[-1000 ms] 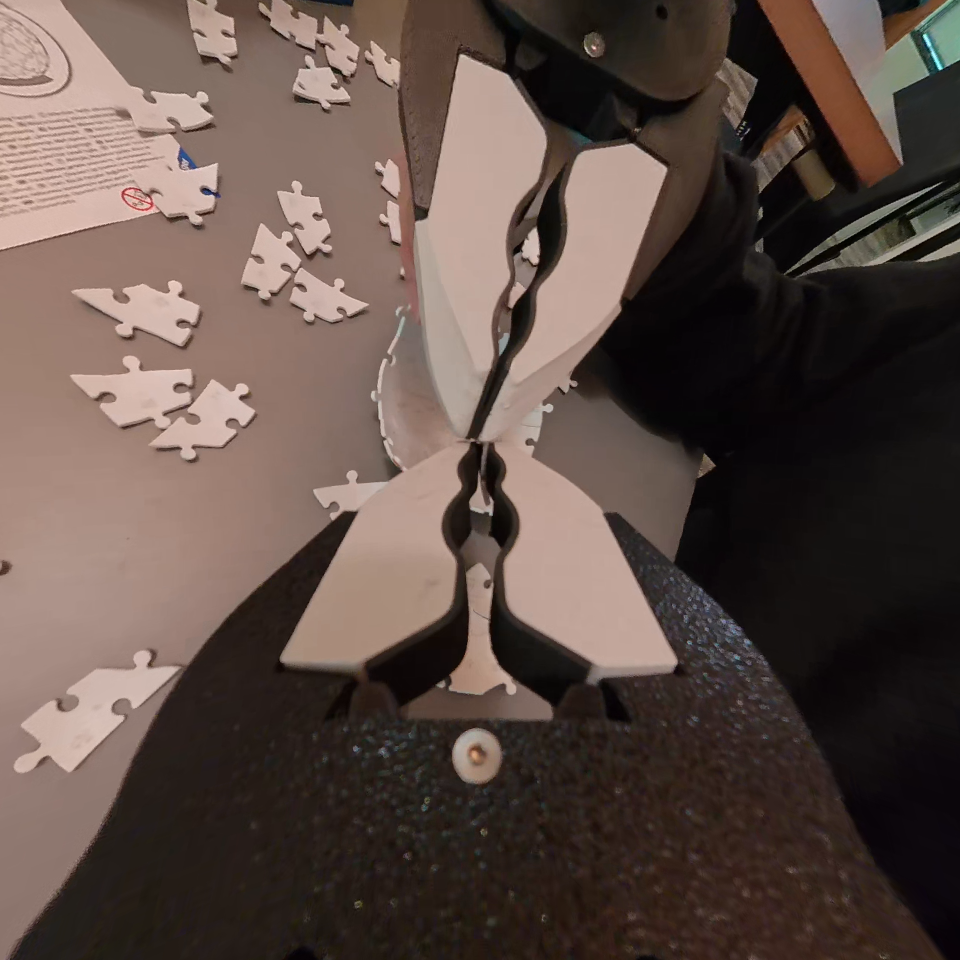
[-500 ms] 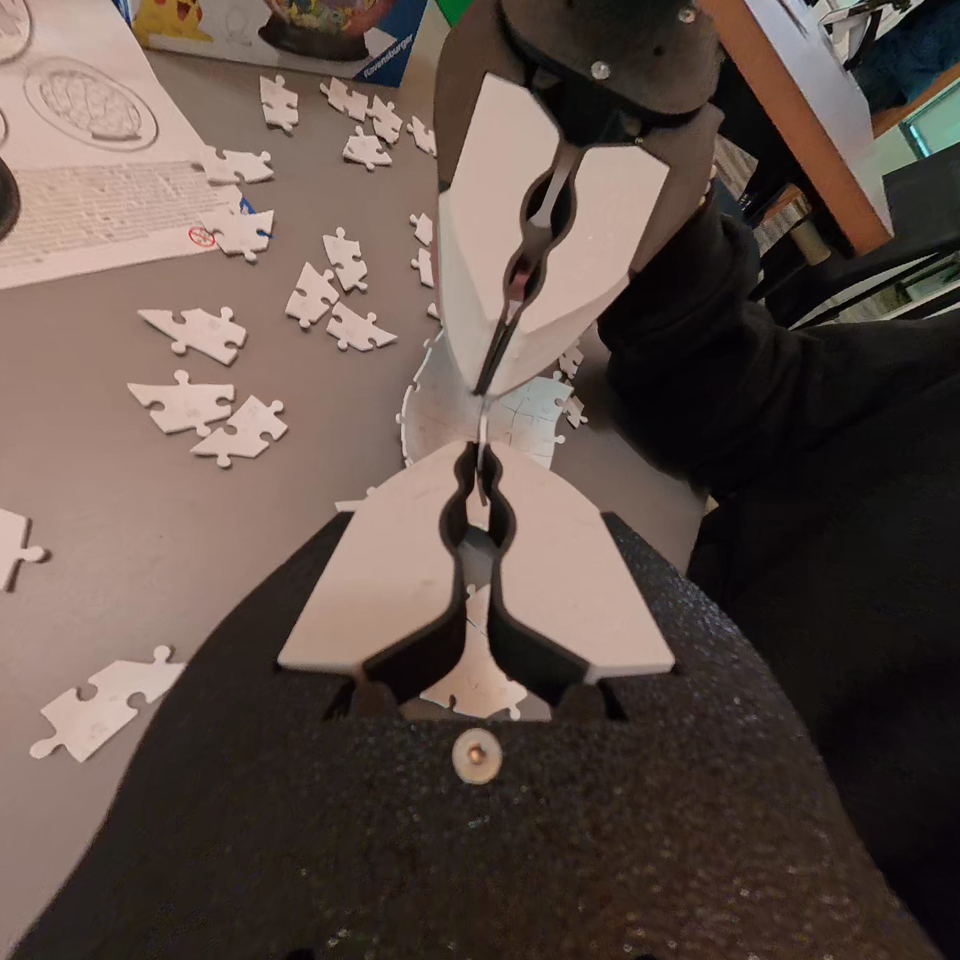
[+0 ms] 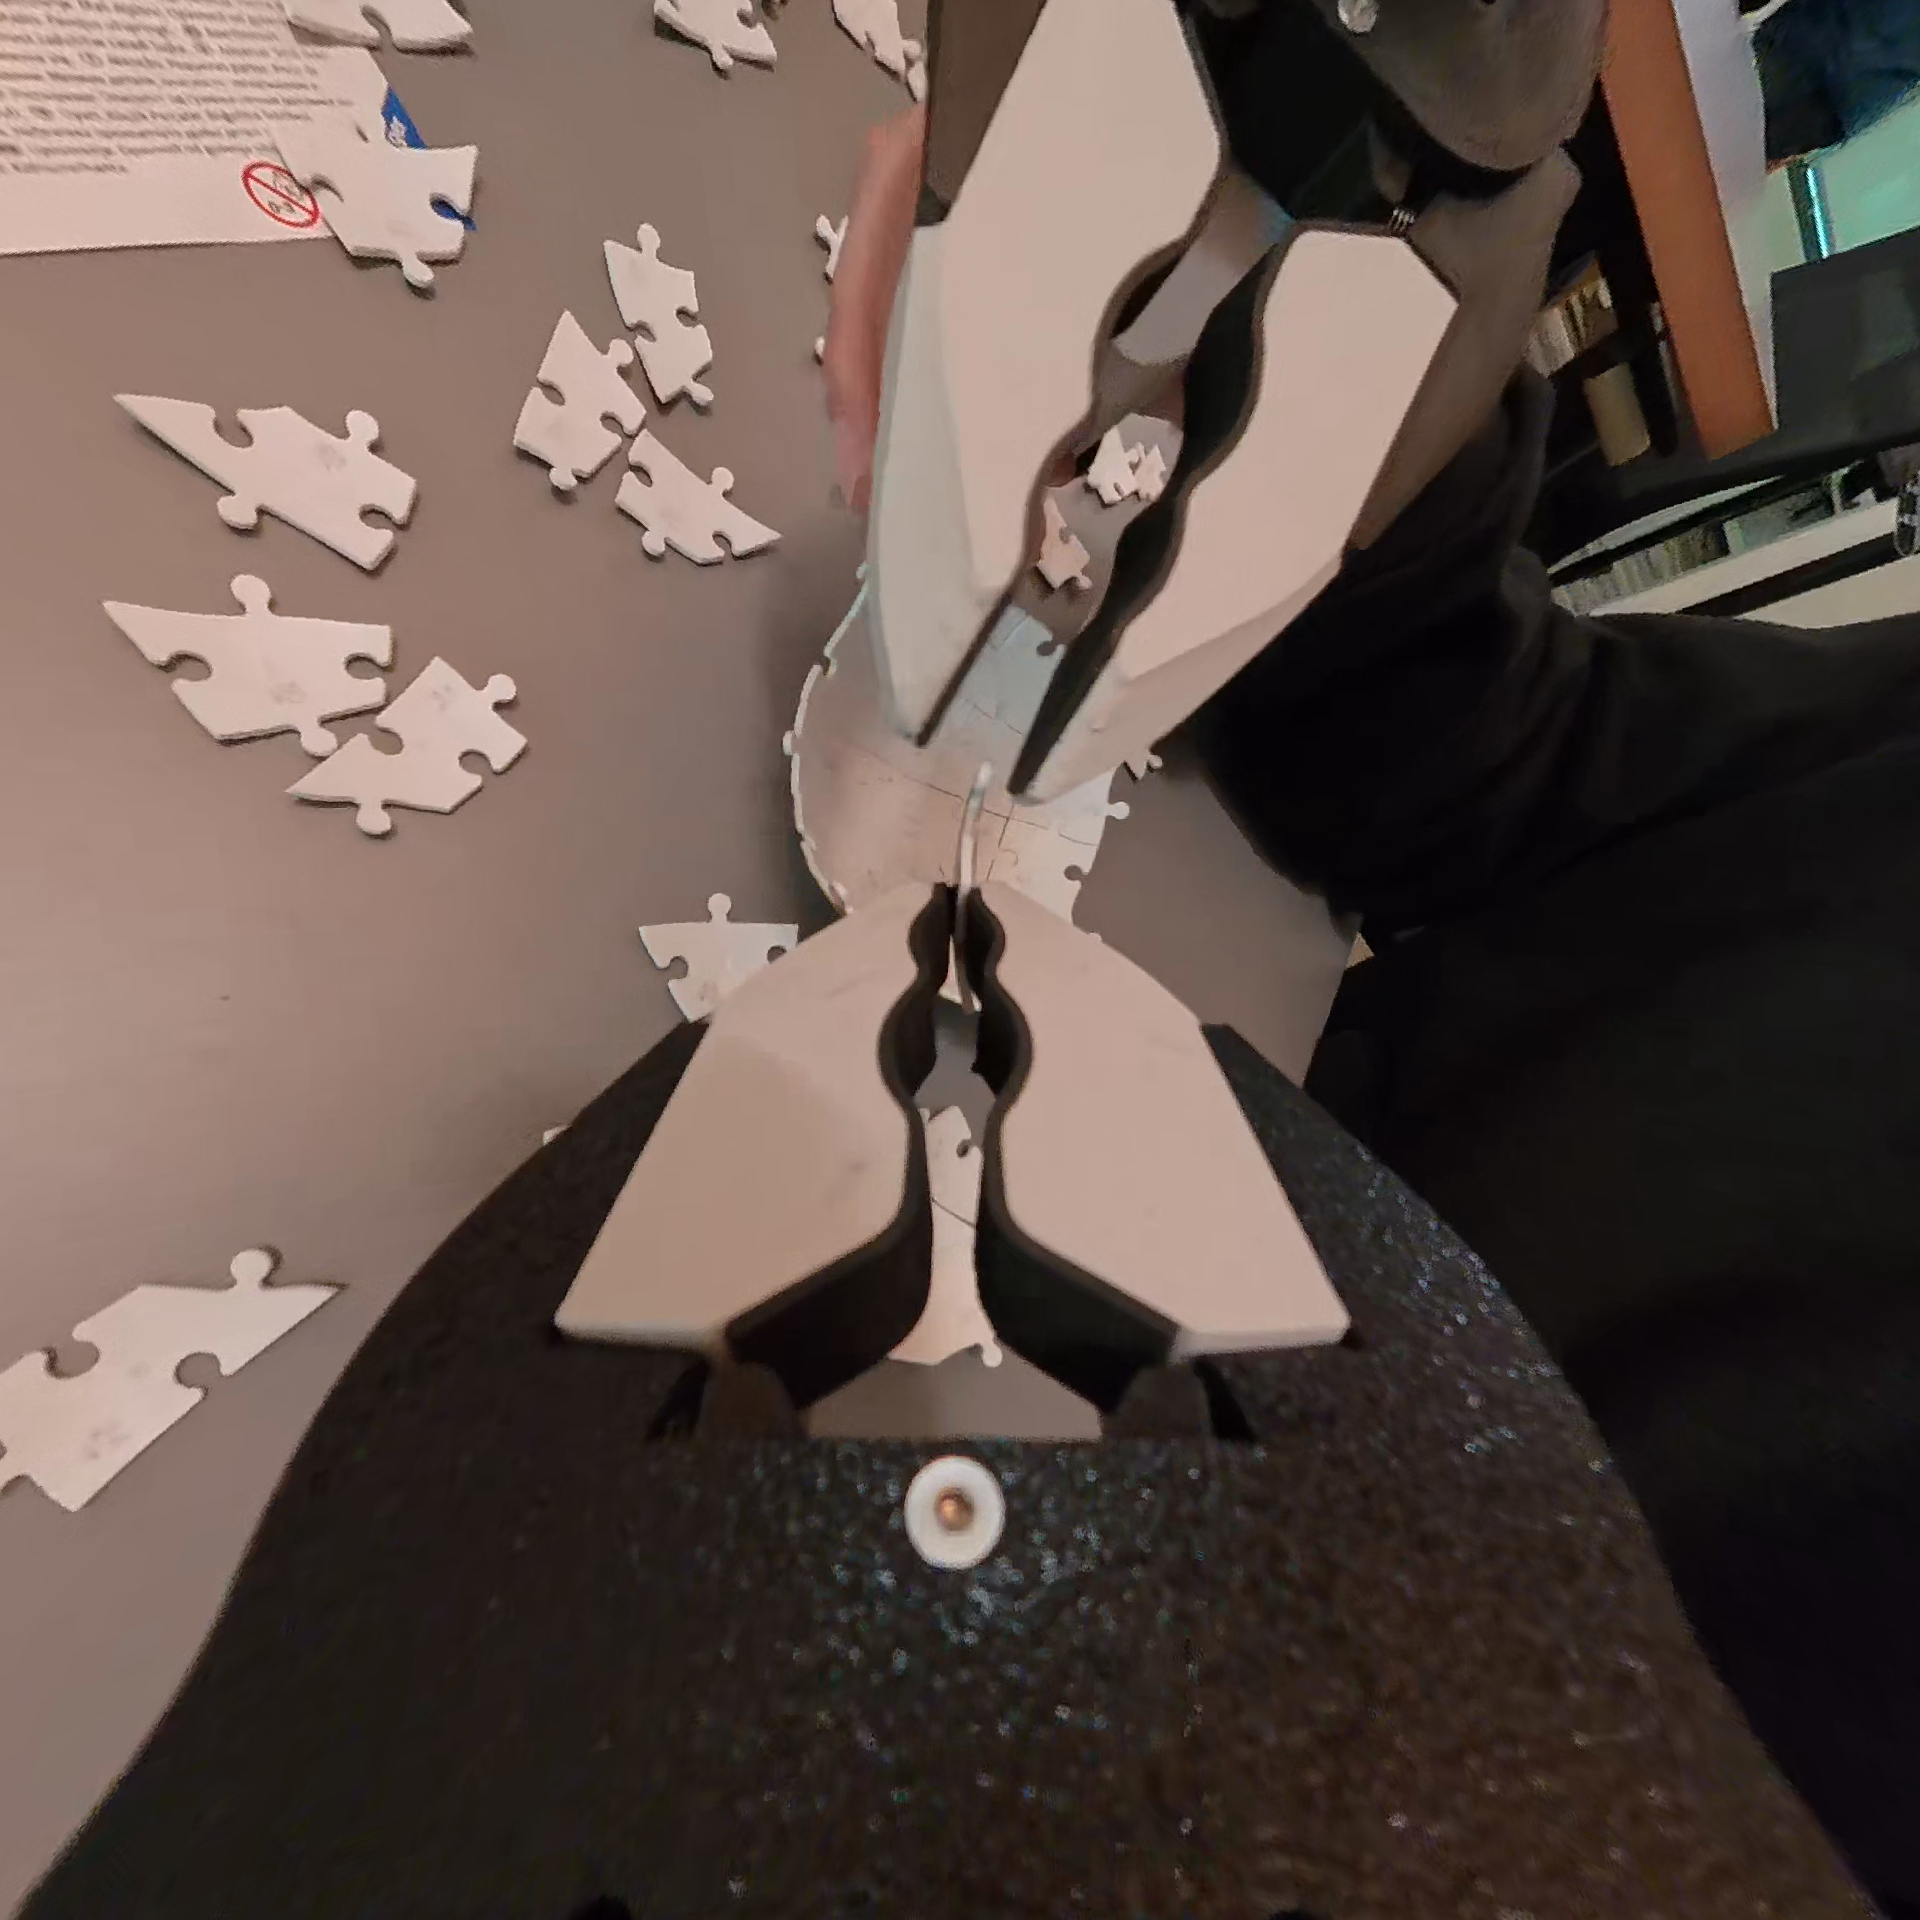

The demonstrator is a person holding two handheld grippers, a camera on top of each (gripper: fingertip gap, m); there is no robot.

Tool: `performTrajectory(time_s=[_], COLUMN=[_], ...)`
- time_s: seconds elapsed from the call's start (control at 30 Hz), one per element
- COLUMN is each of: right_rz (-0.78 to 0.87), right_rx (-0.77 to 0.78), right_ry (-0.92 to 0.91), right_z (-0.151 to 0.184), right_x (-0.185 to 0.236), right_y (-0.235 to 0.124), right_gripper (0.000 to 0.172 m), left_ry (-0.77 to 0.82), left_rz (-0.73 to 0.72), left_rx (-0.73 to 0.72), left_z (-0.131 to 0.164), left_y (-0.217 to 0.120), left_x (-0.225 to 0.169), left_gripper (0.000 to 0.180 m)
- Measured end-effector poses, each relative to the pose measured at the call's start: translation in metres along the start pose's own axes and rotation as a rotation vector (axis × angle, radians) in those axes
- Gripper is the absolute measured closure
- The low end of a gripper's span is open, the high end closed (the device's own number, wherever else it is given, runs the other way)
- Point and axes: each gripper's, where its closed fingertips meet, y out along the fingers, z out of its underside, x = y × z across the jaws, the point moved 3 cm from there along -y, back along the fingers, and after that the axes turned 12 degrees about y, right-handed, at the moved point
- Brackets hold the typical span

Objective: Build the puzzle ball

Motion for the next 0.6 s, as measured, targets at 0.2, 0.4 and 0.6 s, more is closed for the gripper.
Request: performTrajectory(time_s=[0.2, 0.4, 0.6], right_rz=[-0.012, -0.002, 0.012], right_rx=[0.08, 0.085, 0.015], right_ry=[-0.043, -0.037, 0.045], right_z=[0.014, 0.012, 0.005], right_x=[0.0, -0.002, -0.01], right_y=[0.005, 0.002, -0.01], right_gripper=[0.16, 0.172, 0.172], left_ry=[0.003, 0.076, 0.093], left_rz=[0.046, -0.041, -0.096], left_rx=[0.058, 0.091, -0.093], left_z=[-0.002, -0.007, -0.02], left_y=[0.004, 0.004, 0.0], left_x=[0.001, 0.007, 0.011], left_gripper=[0.179, 0.179, 0.179])
